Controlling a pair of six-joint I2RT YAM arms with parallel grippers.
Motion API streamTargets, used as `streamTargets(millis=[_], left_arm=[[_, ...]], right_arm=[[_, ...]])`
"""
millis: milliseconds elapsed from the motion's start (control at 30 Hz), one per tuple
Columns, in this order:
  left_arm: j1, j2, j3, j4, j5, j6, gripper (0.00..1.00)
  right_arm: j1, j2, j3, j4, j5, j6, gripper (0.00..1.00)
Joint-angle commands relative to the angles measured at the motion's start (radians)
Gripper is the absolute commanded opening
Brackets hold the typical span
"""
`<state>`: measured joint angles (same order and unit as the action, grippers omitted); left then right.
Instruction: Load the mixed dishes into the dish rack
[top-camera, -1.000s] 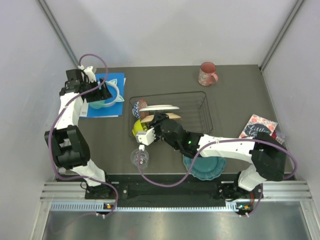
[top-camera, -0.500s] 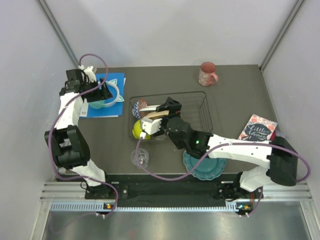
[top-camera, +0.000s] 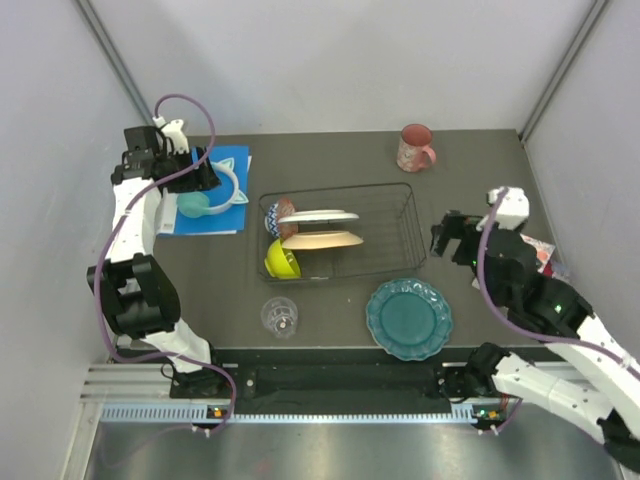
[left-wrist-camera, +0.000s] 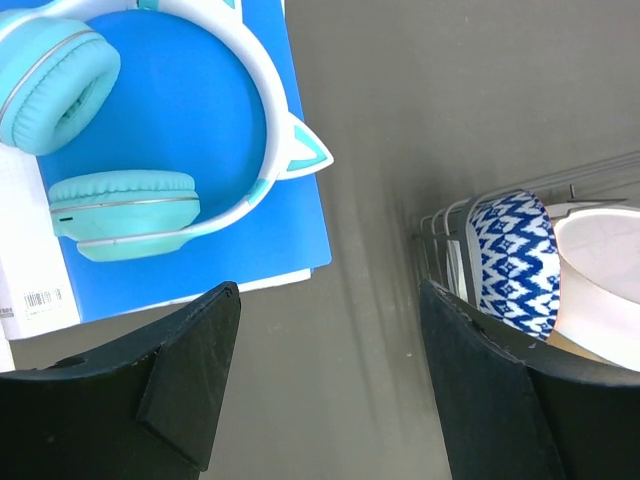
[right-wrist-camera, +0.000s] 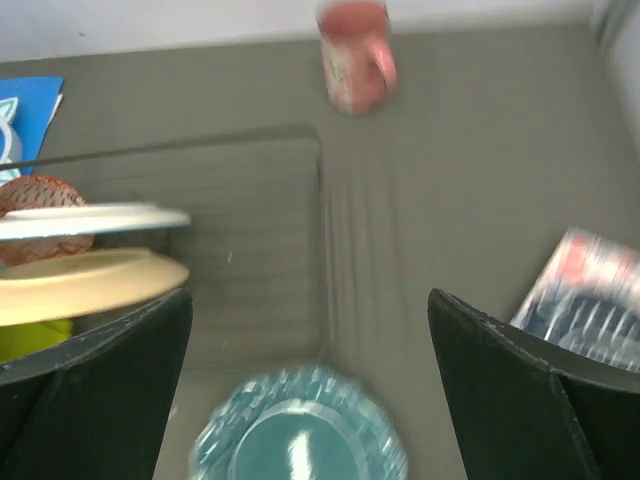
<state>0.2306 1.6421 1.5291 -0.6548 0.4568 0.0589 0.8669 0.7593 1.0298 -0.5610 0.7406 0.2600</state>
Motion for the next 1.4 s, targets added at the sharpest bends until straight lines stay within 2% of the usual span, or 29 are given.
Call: streamTargets(millis=[0,133,167,300,433,667,1000,1133,1367], left_arm=[[0.006,-0.048,0.077,-0.037,0.043,0.03,0.77],[0.004,-0.051,0.138,-0.081,0.075,0.059,0.77],[0.004,-0.054,0.146,-0.088,0.071,0.068,0.77],[0.006,-0.068,0.16,-0.114,0.056,0.099,0.77],[0.006,-0.096,0.135,-0.105,0.051,0.113,0.77],[0.006,-0.09,0.143,-0.101,0.057,0.108,0.77],[0.006,-0.091,0.186,-0.123,0.043,0.121,0.77],[0.006,-0.102,0.178,-0.12,0.045,0.116,0.77],[0.006,-0.097,0.261,-0.151,0.075,0.11,0.78]], right_arm=[[-0.187,-0.086,-0.135,-0.355,-0.262,0.563,1.0],[-0.327,-0.103,-0.22,-0.447,-0.357,0.624,1.0],[-0.342,-0.085,-0.243,-0.441,-0.424,0.624,1.0],[-0.378,0.009,-0.358,-0.47,-0.463,0.663,1.0],[-0.411,0.037,-0.358,-0.455,-0.475,0.671,1.0],[-0.416,0.077,-0.424,-0.424,-0.55,0.686,1.0],[-0.417,0.15,-0.413,-0.442,-0.58,0.68,1.0],[-0.416,0.228,-0.39,-0.438,-0.563,0.682,1.0],[-0.417,0.336,-0.359,-0.43,-0.598,0.662,1.0]])
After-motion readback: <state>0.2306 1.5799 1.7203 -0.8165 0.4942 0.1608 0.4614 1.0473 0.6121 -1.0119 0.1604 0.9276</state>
